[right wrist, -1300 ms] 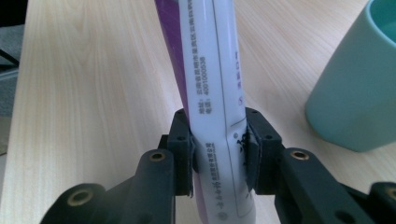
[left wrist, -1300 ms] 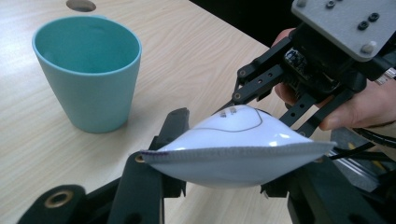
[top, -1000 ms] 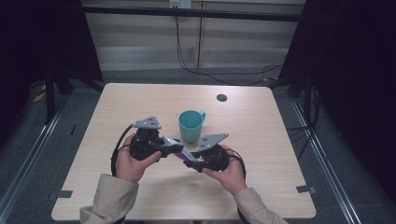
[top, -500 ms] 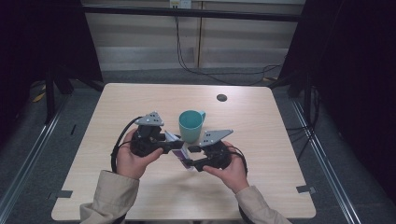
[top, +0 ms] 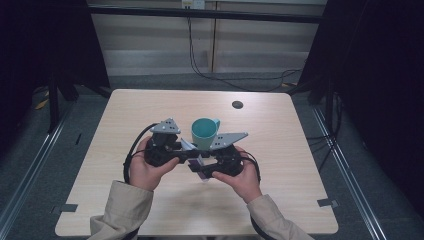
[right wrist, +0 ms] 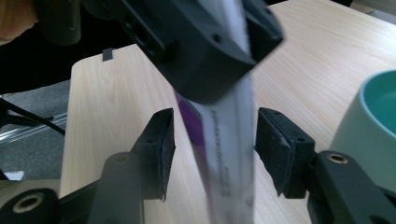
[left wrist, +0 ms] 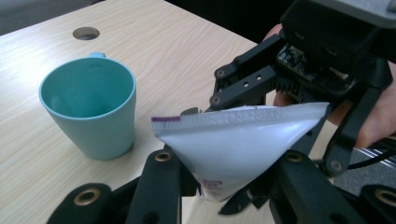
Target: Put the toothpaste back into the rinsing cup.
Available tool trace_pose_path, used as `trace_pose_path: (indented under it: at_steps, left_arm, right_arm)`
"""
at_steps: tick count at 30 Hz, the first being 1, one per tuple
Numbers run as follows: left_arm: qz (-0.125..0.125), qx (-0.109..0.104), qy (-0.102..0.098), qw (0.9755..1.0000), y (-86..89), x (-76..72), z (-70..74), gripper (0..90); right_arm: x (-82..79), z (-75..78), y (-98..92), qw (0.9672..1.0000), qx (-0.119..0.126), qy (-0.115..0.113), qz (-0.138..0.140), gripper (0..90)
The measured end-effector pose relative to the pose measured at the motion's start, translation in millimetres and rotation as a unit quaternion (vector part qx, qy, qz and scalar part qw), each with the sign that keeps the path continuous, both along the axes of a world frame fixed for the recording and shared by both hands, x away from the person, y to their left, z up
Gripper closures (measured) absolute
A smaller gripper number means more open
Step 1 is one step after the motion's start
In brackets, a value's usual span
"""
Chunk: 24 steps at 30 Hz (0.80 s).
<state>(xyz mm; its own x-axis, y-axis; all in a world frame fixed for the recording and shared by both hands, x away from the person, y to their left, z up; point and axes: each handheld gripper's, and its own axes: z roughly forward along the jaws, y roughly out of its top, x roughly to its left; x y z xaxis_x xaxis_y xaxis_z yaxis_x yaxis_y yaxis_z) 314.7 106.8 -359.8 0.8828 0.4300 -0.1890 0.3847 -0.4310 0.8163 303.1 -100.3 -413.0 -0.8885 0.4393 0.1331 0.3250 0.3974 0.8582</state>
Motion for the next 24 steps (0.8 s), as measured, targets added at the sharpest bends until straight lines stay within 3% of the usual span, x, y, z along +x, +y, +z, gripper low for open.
trace_pose_path:
  at_steps: [7, 10, 14, 18, 21, 24]
  left_arm:
    - [-0.005, 0.008, -0.008, 0.9999, -6.7, -1.7, 2.4, 71.3]
    - [-0.010, -0.005, -0.006, 0.9999, -4.6, -0.1, 2.8, 69.5]
    - [-0.014, -0.015, -0.015, 0.9997, -2.1, 0.4, 3.1, 65.5]
    - [-0.002, -0.032, -0.025, 0.9992, 4.6, 0.2, 5.0, 41.9]
    - [0.002, -0.029, -0.032, 0.9991, 11.5, -0.4, 4.0, 34.9]
    - [0.005, -0.040, -0.039, 0.9984, 19.1, -2.1, 0.7, 29.7]
  right_arm:
    - [1.7, 1.3, 3.2, 1.0000, -0.008, -0.002, 0.002, 59.7]
    - [1.5, 2.5, 2.6, 1.0000, -0.004, -0.002, 0.003, 69.1]
    - [1.7, 2.8, 2.0, 1.0000, 0.006, -0.003, 0.004, 71.6]
    - [3.7, 0.4, 0.1, 1.0000, -0.001, -0.003, -0.007, 71.9]
    - [5.9, -0.8, -6.8, 0.9998, 0.005, -0.005, -0.019, 71.9]
    - [8.1, 1.3, -14.8, 0.9994, 0.010, -0.005, -0.031, 71.8]
